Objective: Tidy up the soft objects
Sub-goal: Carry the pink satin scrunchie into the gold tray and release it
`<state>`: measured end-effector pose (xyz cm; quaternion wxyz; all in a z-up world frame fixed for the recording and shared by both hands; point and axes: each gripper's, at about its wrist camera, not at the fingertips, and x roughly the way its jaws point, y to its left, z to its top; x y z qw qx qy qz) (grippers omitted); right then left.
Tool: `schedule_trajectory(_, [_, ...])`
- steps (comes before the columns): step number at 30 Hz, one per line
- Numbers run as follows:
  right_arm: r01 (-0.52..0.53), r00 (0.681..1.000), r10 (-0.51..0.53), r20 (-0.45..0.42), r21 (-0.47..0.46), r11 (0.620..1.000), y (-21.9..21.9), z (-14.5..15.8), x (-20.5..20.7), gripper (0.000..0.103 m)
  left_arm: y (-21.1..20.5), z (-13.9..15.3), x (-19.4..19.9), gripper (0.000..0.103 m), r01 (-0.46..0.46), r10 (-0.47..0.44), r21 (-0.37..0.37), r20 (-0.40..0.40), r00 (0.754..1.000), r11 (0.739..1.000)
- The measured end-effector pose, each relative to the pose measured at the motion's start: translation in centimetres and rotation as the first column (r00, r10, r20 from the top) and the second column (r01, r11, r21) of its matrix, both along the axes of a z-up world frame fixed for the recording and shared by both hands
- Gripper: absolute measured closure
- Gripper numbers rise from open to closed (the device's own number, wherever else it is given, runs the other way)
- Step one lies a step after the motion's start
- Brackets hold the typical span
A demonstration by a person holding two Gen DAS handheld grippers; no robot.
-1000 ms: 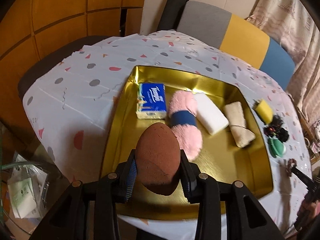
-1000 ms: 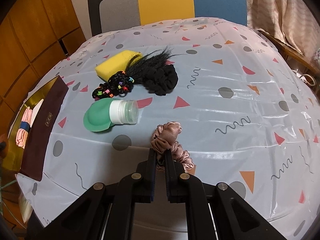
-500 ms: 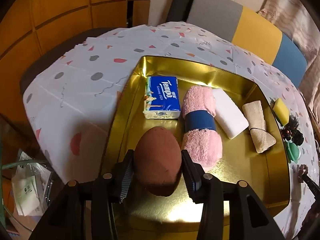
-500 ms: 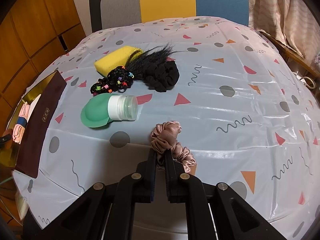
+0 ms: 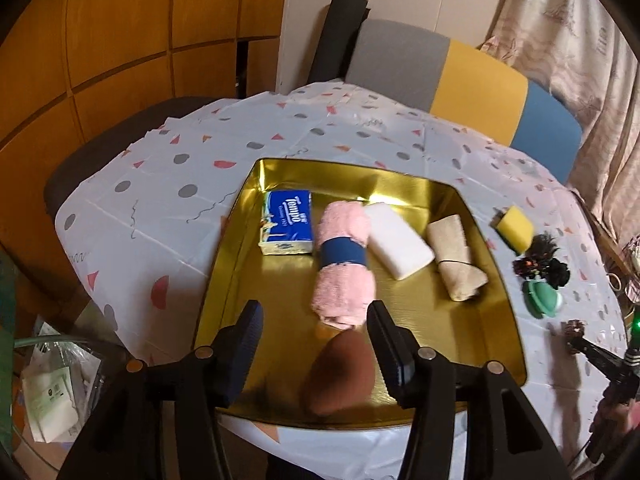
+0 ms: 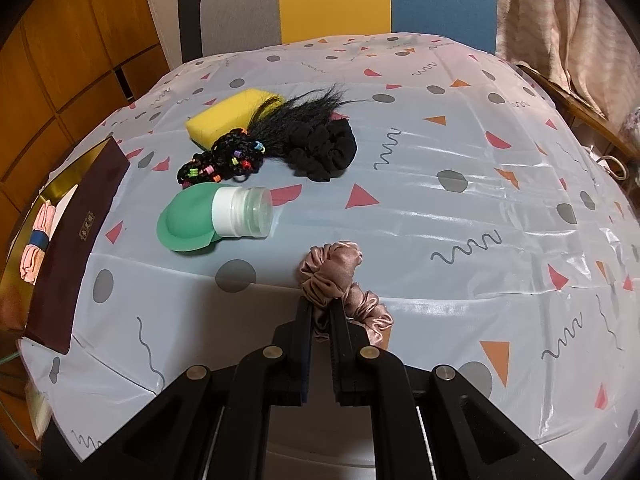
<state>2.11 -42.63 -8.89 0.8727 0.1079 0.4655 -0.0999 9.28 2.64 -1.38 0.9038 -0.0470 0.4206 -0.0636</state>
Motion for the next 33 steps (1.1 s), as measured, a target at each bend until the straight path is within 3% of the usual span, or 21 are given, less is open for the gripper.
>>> schedule_trajectory(15, [-0.012,1.0,0.012,0.025,0.024,1.0,1.0,0.9,-0.2,0.095,-1.3,0.6,-2.0,0.048,0.057,-0.057,-0.015,0.008,0.998,0.998])
schedule_trajectory(33, [-0.07,0.994,0.065,0.093,0.061,0.996,4.8,3.3,-0.6,0.095,4.2,-0.9,-2.5,0.048,-0.076,0.075,-0.026,-0.025,0.997,0.997])
